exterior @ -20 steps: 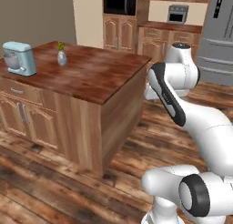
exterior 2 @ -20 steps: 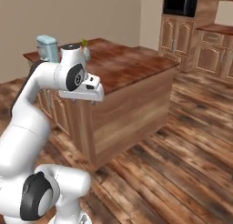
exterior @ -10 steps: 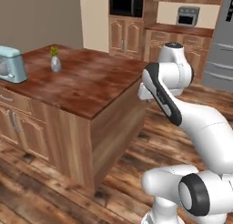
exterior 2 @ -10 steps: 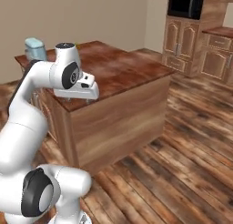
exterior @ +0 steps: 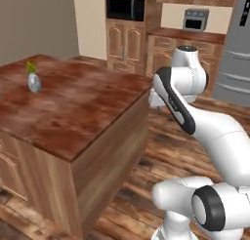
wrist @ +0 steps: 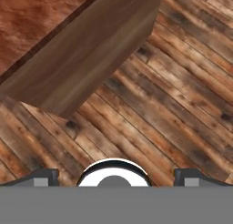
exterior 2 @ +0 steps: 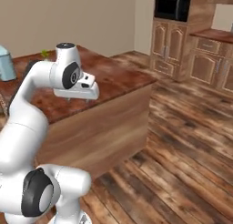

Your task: Navigate to the coffee machine.

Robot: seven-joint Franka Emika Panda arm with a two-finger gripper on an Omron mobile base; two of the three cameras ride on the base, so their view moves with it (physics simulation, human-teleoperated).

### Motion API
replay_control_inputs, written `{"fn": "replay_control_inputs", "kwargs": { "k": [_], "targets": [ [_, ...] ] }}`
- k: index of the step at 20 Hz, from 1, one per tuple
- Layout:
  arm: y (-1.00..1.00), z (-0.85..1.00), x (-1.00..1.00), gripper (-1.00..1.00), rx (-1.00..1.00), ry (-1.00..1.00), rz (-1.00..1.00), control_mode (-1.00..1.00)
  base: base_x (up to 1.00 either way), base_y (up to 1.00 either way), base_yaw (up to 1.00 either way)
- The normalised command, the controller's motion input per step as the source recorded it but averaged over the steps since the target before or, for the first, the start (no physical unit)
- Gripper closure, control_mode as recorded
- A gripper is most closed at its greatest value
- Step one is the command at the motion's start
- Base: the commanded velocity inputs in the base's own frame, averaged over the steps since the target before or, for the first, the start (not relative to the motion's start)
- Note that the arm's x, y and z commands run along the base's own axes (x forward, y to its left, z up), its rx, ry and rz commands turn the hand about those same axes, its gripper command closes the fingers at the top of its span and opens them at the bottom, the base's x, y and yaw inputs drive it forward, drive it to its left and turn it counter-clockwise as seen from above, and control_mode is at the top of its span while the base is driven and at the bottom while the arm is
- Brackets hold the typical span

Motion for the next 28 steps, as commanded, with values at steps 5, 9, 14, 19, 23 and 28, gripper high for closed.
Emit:
{"fn": "replay_control_inputs", "kwargs": {
  "k": [5,9,14,19,23,28],
  "targets": [
    [0.0,0.0,0.0,-1.0,0.0,0.0,0.0,1.0,0.37,0.0,0.8],
    [0.0,0.0,0.0,-1.0,0.0,0.0,0.0,1.0,0.16,0.0,0.95],
    [0.0,0.0,0.0,-1.0,0.0,0.0,0.0,1.0,0.22,0.0,0.9],
    [0.0,0.0,0.0,-1.0,0.0,0.0,0.0,1.0,0.46,0.03,0.76],
    [0.0,0.0,0.0,-1.0,0.0,0.0,0.0,1.0,0.53,0.35,0.63],
    [0.0,0.0,0.0,-1.0,0.0,0.0,0.0,1.0,0.6,0.66,0.51]
  ]
}}
